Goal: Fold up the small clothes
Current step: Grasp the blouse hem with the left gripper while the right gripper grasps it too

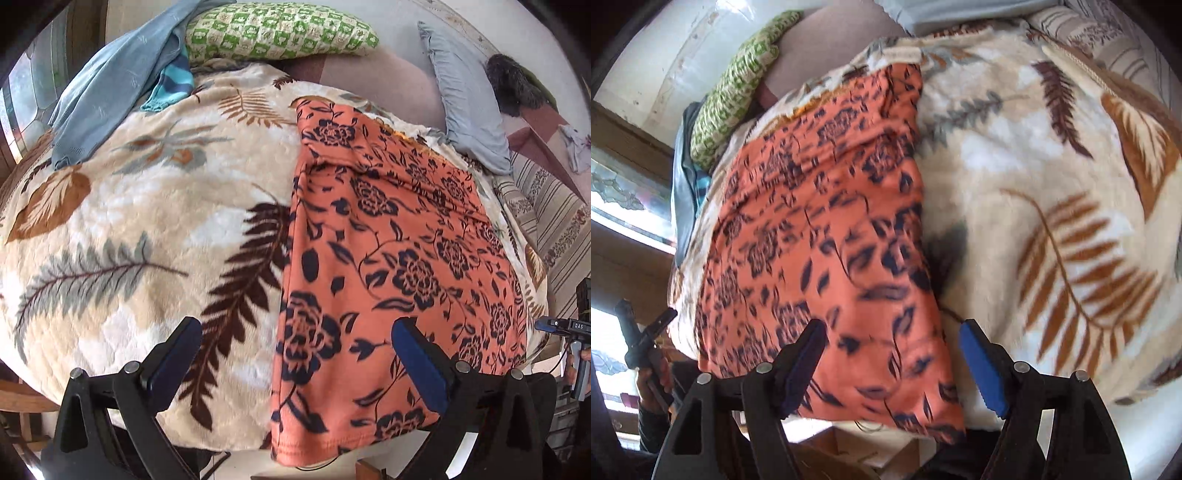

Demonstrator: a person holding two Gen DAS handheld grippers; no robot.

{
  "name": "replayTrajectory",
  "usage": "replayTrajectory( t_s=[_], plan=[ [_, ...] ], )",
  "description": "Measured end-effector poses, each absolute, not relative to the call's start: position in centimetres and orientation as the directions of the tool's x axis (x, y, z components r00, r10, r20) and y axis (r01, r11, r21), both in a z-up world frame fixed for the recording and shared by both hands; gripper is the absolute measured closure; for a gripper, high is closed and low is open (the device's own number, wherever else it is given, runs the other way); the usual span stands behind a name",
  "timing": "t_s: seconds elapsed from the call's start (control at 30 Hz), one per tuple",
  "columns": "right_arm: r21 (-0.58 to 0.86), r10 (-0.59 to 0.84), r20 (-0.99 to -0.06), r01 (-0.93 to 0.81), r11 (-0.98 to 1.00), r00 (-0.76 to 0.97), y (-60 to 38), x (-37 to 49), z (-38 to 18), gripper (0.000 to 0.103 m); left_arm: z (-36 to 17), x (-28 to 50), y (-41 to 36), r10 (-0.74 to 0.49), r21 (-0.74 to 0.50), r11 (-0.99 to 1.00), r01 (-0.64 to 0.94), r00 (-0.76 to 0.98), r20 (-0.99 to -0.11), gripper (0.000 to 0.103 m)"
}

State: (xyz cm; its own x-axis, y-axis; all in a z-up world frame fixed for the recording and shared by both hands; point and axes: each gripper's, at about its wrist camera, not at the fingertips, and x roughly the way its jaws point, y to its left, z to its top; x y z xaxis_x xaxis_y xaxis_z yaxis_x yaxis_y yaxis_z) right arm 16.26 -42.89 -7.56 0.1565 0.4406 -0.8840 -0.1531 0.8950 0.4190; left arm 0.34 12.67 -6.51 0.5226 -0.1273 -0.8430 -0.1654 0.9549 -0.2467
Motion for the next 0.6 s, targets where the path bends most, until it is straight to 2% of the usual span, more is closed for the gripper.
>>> replayTrajectory(
  t_s=[0.27,0.33,0.4,0.47,0.6],
  plan=[
    [0.422,0.442,-0.890,-0.162,0.892,0.116,-43.1,13.2,-10.0,0.025,-8.1,-1.4,12.3,-0.129,-0.254,0.945,-0.207,0.478,-0.869,0.001],
    [0.399,0.413,-0.907,-0.150,0.905,0.081,-42.6,13.3,-11.2,0.025,-9.2,-1.4,11.9,-0.114,-0.220,0.953,-0.208,0.426,-0.897,0.008],
    [0.392,0.405,-0.912,-0.155,0.907,0.062,-42.3,13.2,-12.0,0.025,-9.9,-1.8,11.6,-0.143,-0.235,0.951,-0.199,0.392,-0.909,0.031],
    [0.389,0.403,-0.913,-0.165,0.907,0.060,-42.1,12.9,-12.2,0.025,-10.2,-2.3,11.7,-0.172,-0.265,0.942,-0.207,0.381,-0.909,0.040],
    [0.406,0.421,-0.905,-0.172,0.898,0.061,-42.1,12.7,-12.1,0.026,-11.3,-3.2,12.0,-0.205,-0.301,0.925,-0.231,0.365,-0.908,0.041]
  ],
)
